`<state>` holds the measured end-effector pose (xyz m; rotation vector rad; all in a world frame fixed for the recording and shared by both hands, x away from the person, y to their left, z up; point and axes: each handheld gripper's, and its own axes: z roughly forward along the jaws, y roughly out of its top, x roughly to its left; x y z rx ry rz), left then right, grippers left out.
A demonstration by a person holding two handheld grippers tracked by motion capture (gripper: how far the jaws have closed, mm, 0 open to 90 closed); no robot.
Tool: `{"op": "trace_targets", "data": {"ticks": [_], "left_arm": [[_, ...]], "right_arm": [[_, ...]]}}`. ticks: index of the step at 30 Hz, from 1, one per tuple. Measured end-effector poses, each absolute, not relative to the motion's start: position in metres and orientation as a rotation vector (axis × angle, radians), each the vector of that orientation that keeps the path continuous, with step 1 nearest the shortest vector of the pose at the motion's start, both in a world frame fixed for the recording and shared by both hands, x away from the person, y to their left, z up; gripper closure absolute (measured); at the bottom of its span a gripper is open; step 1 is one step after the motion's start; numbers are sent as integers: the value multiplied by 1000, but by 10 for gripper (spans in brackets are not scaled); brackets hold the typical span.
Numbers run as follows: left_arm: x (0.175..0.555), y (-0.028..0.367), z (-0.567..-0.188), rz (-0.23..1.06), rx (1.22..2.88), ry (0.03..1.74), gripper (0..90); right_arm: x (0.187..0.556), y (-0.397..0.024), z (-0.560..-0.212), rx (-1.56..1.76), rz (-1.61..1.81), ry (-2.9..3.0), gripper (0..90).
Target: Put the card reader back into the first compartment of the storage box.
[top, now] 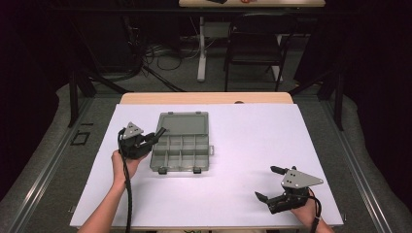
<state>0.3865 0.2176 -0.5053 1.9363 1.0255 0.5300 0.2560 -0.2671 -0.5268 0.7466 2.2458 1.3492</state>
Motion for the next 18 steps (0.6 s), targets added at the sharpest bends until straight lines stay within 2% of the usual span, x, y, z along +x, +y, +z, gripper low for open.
{"op": "trace_targets", "data": {"ticks": [18], "left_arm": [[390,214,-512,497,2004,1061,745]], "right_arm": [[256,-267,-527,743,1346,2249,1]]}}
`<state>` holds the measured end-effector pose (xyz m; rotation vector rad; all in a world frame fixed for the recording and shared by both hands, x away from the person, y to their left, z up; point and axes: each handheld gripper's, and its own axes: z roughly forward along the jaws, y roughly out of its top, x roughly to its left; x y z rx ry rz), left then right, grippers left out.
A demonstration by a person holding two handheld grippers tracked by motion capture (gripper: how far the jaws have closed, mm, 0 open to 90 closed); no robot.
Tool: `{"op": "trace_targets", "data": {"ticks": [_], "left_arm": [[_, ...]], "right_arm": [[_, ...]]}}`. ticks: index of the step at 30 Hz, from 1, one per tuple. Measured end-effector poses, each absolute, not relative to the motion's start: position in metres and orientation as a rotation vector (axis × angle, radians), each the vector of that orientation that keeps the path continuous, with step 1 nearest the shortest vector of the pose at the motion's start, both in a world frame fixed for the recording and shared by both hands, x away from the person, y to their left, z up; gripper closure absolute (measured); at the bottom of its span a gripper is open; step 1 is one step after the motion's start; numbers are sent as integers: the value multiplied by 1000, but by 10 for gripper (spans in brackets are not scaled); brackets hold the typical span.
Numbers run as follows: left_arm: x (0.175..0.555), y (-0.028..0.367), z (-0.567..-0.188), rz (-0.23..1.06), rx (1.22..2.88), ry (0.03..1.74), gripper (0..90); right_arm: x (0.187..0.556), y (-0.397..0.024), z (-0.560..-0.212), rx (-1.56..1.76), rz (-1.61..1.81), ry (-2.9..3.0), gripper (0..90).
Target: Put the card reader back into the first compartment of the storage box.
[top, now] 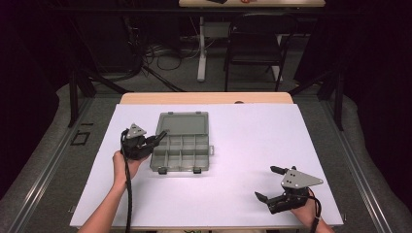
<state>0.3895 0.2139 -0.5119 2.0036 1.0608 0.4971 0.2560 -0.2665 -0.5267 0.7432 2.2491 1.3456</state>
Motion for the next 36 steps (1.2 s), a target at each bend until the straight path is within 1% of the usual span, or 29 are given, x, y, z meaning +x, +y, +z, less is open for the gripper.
{"op": "trace_targets", "data": {"ticks": [22,27,36], "left_arm": [[395,211,-517,473,2066,1116,745],[397,209,-519,477,2101,1130,745],[397,205,-521,488,2112,1126,744]], "right_arm": [[256,-266,-527,746,1350,2252,2],[256,-265,-527,737,1345,2253,2],[255,-266,-526,739,1349,2243,2]]}}
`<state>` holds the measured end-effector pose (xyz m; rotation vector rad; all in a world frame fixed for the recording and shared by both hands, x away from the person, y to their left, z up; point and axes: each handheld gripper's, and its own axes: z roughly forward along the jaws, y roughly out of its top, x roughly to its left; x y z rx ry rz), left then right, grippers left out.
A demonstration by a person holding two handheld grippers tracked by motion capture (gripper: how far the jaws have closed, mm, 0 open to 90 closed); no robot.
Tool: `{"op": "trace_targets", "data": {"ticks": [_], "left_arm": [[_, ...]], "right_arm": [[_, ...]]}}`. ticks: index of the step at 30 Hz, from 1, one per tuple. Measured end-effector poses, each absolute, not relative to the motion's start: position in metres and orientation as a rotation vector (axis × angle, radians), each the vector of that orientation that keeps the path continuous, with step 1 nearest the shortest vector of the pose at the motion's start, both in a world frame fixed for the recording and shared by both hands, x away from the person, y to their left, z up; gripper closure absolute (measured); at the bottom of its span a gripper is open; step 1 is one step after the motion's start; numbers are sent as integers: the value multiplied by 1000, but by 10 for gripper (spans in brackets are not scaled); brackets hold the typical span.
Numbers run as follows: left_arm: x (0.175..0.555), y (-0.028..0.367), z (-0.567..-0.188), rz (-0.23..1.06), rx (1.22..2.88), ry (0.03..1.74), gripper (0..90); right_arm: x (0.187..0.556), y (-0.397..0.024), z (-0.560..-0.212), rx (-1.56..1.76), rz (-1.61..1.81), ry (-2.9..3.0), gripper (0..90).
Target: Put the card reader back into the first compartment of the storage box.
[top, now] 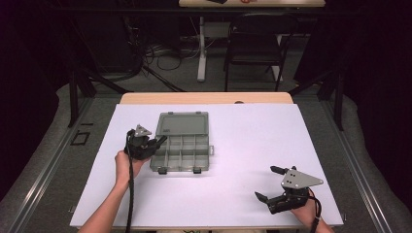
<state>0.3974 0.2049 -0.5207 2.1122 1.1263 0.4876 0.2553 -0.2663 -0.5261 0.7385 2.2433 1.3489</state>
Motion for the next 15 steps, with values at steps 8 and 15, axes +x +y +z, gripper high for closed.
{"op": "trace_targets", "data": {"ticks": [8,15], "left_arm": [[399,201,-520,512,2137,1128,744],[400,199,-520,509,2159,1134,745]], "right_arm": [[255,-266,-526,737,1354,2239,2],[258,-267,-527,752,1362,2241,2]]}}
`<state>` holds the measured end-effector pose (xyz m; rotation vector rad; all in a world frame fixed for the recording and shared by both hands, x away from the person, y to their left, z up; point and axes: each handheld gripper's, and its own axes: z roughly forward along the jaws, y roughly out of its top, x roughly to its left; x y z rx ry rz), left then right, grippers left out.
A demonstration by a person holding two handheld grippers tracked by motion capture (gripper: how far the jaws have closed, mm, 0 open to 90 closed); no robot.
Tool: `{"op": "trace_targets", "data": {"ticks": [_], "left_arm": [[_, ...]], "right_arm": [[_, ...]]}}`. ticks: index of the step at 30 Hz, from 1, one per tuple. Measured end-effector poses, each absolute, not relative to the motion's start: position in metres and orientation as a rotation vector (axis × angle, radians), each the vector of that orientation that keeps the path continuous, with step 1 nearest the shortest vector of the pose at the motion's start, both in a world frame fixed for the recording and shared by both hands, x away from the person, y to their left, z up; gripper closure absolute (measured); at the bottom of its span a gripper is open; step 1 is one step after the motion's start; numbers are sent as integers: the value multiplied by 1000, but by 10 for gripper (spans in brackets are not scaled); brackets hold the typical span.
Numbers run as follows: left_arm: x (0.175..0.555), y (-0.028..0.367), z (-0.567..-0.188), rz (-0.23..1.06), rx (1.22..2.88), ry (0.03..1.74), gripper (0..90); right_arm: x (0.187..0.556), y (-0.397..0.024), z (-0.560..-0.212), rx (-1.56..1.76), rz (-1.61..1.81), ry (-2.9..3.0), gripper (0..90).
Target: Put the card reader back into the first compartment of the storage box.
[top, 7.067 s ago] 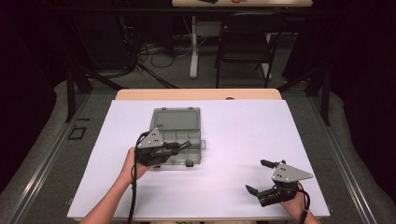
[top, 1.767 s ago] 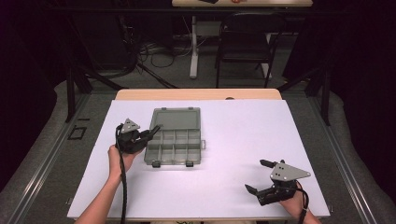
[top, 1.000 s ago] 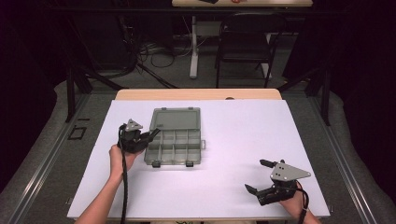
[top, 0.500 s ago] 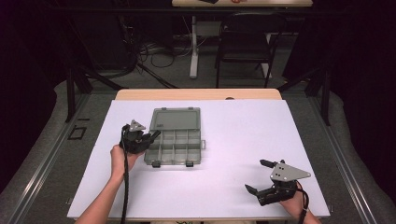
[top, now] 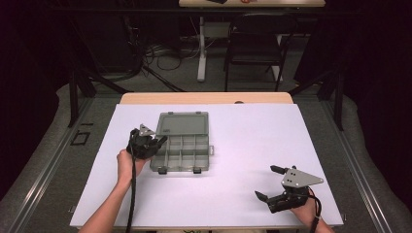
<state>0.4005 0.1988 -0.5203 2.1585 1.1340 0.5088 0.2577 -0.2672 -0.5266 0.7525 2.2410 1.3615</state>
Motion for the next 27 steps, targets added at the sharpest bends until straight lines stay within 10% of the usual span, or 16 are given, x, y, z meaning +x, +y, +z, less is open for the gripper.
{"op": "trace_targets", "data": {"ticks": [17,27], "left_arm": [[404,194,-521,524,2158,1145,733],[398,202,-511,519,2082,1125,199]], "right_arm": [[256,-268,-523,747,1381,2231,2],[257,-268,-524,747,1380,2235,2]]}}
